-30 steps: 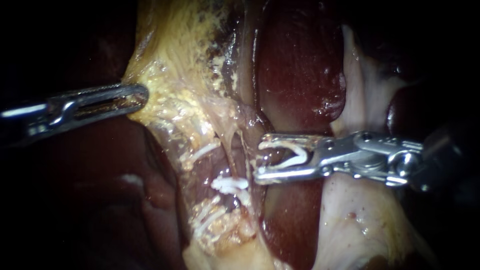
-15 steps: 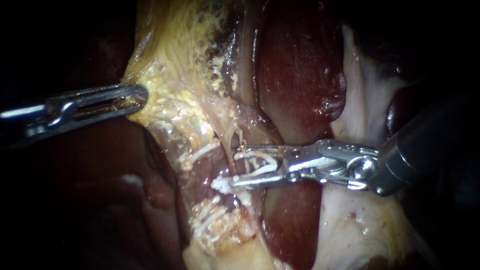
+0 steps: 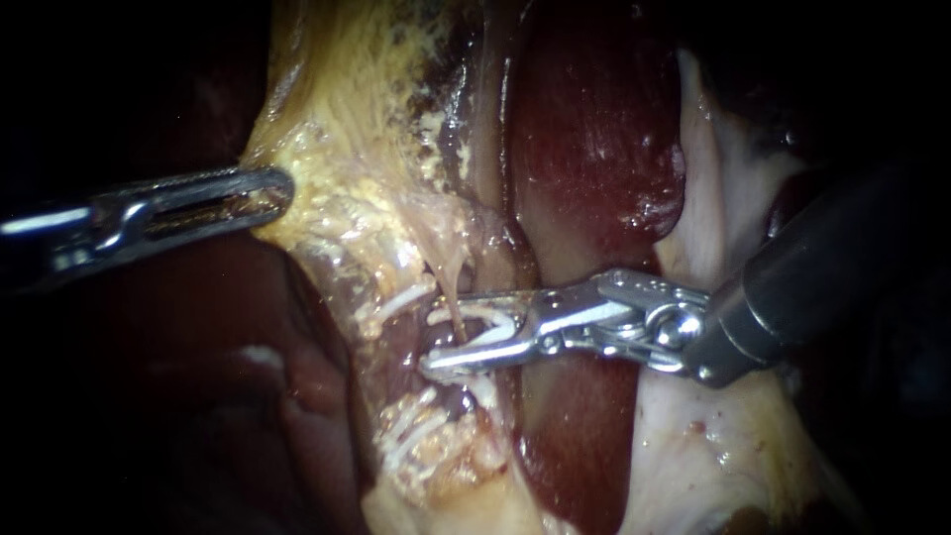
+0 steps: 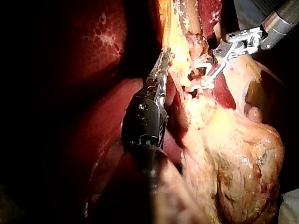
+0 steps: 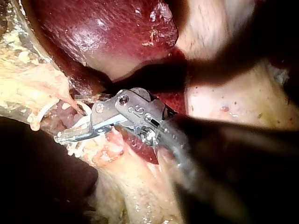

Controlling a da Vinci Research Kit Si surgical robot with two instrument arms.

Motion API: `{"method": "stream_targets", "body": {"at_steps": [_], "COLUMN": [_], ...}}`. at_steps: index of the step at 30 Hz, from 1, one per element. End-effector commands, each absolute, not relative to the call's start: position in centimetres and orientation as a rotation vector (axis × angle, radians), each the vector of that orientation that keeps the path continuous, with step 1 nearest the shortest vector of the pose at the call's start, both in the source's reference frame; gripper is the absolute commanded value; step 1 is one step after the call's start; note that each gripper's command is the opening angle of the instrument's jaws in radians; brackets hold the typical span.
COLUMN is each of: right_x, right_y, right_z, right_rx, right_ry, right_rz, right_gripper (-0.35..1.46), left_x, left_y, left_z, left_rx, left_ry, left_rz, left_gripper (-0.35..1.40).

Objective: Clipping third clip right tube

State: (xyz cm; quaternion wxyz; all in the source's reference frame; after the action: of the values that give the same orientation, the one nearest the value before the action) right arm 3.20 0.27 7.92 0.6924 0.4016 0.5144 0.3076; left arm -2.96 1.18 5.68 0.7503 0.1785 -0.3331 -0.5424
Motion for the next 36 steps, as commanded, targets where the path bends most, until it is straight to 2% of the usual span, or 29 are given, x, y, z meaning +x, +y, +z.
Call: {"method": "stream_targets", "body": {"at_steps": [1,13,15,16,19,20,22,36], "right_x": [3.22,3.24,3.23,3.22,3.15,3.13,3.11,3.12], "right_y": [0.27,0.28,0.28,0.28,0.29,0.30,0.32,0.32], "right_z": [7.92,7.93,7.93,7.92,7.91,7.91,7.92,7.96], "right_rx": [0.906,0.916,0.918,0.918,0.937,0.928,0.905,0.913], "right_ry": [1.150,1.153,1.155,1.155,1.123,1.111,1.092,1.085], "right_rz": [0.694,0.711,0.712,0.711,0.754,0.758,0.770,0.786], "right_gripper": [0.54,0.49,0.44,0.34,-0.32,-0.35,-0.35,-0.35], "left_x": [-2.96,-2.96,-2.96,-2.96,-2.96,-2.96,-2.96,-2.96], "left_y": [1.18,1.18,1.18,1.18,1.17,1.17,1.17,1.18], "left_z": [5.69,5.69,5.69,5.69,5.69,5.69,5.69,5.69], "left_rx": [0.390,0.390,0.390,0.390,0.390,0.390,0.389,0.389], "left_ry": [-0.727,-0.727,-0.727,-0.727,-0.727,-0.727,-0.727,-0.727], "left_rz": [-1.185,-1.185,-1.185,-1.185,-1.185,-1.185,-1.186,-1.186], "left_gripper": [-0.35,-0.35,-0.35,-0.35,-0.35,-0.35,-0.35,-0.35]}}
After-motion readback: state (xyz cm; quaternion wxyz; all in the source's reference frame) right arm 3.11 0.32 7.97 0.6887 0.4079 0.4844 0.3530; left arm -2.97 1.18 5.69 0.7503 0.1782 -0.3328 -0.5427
